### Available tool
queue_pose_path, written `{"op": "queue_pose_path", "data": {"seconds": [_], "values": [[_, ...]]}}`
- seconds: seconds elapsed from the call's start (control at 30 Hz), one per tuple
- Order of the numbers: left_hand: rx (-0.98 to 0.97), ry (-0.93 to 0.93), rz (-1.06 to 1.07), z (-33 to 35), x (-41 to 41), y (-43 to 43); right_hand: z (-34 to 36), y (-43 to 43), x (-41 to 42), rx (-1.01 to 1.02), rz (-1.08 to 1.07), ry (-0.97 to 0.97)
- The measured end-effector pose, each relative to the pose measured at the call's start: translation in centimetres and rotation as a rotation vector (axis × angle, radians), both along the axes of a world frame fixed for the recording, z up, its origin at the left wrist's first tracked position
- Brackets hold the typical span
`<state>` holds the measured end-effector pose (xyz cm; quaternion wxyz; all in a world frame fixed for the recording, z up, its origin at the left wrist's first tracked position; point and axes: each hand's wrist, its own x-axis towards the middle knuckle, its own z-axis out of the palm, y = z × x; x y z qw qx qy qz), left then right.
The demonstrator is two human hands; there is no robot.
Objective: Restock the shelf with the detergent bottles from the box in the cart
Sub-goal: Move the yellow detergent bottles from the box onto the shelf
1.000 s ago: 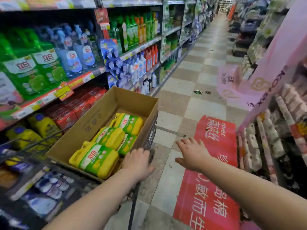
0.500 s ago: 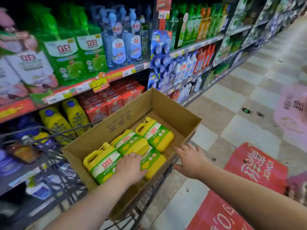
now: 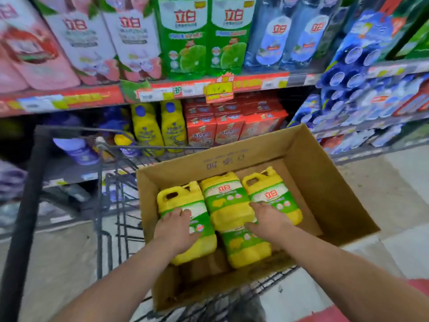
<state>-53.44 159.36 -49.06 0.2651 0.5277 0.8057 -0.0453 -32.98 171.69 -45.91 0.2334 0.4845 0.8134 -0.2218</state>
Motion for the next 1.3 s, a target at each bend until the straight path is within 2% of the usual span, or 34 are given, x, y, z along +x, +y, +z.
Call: {"op": "queue_pose_path", "data": {"seconds": [0.1,0.37,0.5,0.7,0.9,1.07,1.3], "values": [[-0.019,-0.033,0.085,-1.1,0.3,0.9,-2.1,3.3,-0.5,-0.054,-0.021,0.016],[0.02,-0.288,0.318,-4.3,4.1,7.4,-8.4,10.3,-1.3,-0.162,-0.078,0.045],[0.005,-0.4,0.466,-6.6,5.7,10.2,-11.4,11.4,-2.2,-0.254,-0.195,0.155],[0.022,-0.395,0.57,-9.0,7.0,12.4,-14.4,11.5,-3.4,-0.397,-0.402,0.277],[-0.086,-0.298,0.518,-9.8,7.8,12.7,-15.6,11.6,-4.5,-0.559,-0.739,0.42],[0.027,-0.361,0.557,-9.5,7.1,12.0,-15.3,11.4,-4.2,-0.702,-0.881,0.497],[0.241,-0.572,0.833,-8.1,7.4,11.8,-12.2,10.5,-0.2,-0.645,-0.83,0.56]]}}
